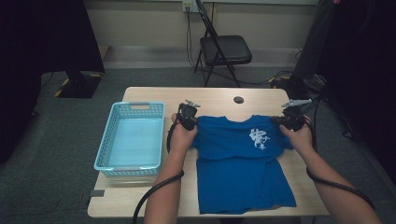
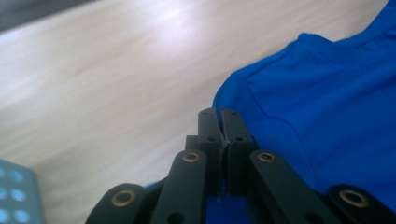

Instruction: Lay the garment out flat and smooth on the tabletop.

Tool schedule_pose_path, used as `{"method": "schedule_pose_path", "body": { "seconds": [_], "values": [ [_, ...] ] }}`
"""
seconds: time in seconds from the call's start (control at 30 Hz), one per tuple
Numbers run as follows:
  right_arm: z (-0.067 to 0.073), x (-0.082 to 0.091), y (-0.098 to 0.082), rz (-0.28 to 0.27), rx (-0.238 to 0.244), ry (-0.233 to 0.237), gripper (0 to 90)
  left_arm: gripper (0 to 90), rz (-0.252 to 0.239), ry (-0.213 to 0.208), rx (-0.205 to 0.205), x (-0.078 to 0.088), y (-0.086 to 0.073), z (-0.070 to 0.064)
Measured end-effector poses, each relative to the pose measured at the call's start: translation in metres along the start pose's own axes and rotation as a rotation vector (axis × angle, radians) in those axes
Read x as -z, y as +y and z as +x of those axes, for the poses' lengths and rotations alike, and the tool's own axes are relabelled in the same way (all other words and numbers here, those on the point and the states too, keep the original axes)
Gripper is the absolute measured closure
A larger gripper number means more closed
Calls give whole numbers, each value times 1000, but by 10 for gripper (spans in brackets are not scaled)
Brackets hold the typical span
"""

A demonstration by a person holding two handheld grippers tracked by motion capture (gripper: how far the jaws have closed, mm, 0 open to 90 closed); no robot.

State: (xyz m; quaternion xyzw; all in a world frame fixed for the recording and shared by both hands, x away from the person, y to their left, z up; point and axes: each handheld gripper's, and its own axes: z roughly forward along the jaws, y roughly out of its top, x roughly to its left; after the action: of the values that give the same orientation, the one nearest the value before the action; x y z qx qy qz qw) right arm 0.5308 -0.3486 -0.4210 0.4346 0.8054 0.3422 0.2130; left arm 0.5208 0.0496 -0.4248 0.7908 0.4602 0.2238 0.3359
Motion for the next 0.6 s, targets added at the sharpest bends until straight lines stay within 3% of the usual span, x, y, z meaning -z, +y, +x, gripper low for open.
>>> {"method": "schedule_pose_path", "body": {
  "seconds": [0.23,0.37,0.6],
  "values": [
    [-1,5,16,-50,-12,-30,874,880,-52,49,10,12,13,10],
    [2,2,24,-58,-1,-45,873,880,-39,64,21,8,12,12],
    [7,-13,26,-28,8,-68,872,879,1,81,50,-6,0,19]
  ]
}}
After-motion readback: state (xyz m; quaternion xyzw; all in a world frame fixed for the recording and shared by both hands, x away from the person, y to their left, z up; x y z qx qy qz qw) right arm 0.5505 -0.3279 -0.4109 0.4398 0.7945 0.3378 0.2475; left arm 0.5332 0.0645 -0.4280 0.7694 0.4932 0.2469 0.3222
